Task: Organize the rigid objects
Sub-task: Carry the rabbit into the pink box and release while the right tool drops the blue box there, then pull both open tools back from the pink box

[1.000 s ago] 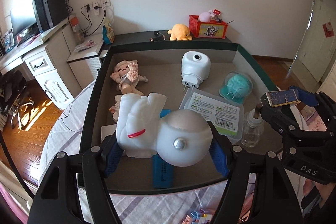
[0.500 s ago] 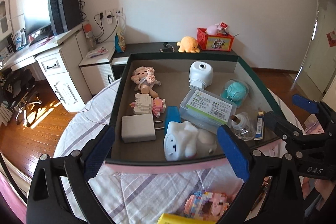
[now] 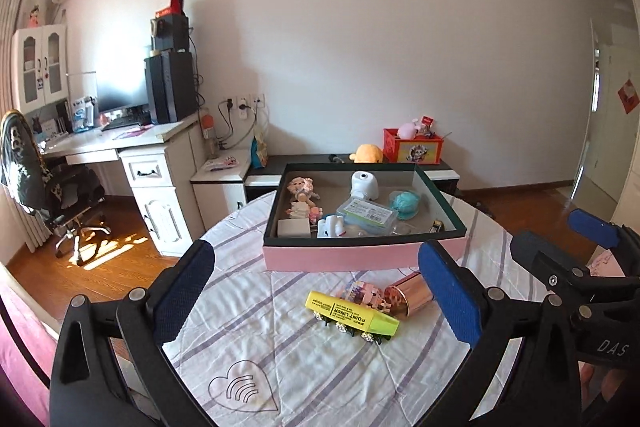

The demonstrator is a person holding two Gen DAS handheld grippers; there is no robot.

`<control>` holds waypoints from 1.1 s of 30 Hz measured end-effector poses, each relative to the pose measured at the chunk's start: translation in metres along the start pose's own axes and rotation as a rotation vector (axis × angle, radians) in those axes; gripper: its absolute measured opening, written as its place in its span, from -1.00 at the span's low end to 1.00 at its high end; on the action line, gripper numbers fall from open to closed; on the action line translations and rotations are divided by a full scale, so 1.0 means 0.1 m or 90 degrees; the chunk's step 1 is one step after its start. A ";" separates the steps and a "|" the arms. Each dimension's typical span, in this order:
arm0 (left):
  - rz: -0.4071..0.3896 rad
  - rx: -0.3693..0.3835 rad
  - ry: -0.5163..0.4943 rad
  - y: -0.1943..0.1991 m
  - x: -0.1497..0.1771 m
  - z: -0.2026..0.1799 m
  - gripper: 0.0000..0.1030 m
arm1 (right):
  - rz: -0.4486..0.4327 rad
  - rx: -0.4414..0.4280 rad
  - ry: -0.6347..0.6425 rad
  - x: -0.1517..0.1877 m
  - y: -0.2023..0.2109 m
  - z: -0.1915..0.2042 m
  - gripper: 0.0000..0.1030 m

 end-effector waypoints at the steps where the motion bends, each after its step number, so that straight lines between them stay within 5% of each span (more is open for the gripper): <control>1: -0.009 -0.004 0.000 0.11 0.00 0.00 1.00 | -0.006 0.001 -0.001 0.01 0.10 0.02 1.00; 18: -0.125 -0.029 -0.004 1.34 -0.01 0.05 1.00 | -0.101 0.017 0.021 -0.01 1.31 0.35 1.00; 33: -0.149 -0.034 -0.003 1.61 -0.04 0.07 1.00 | -0.128 0.017 0.033 -0.05 1.56 0.43 1.00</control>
Point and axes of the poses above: each gripper's, at about its wrist camera, not at the fingertips, and y roughly against the way its jaws point, z to its left, x to its underside, the point moved 1 cm from there along -y, roughly the way its jaws point, and after that the axes turned 2 degrees about -z, right-handed, at the moved point
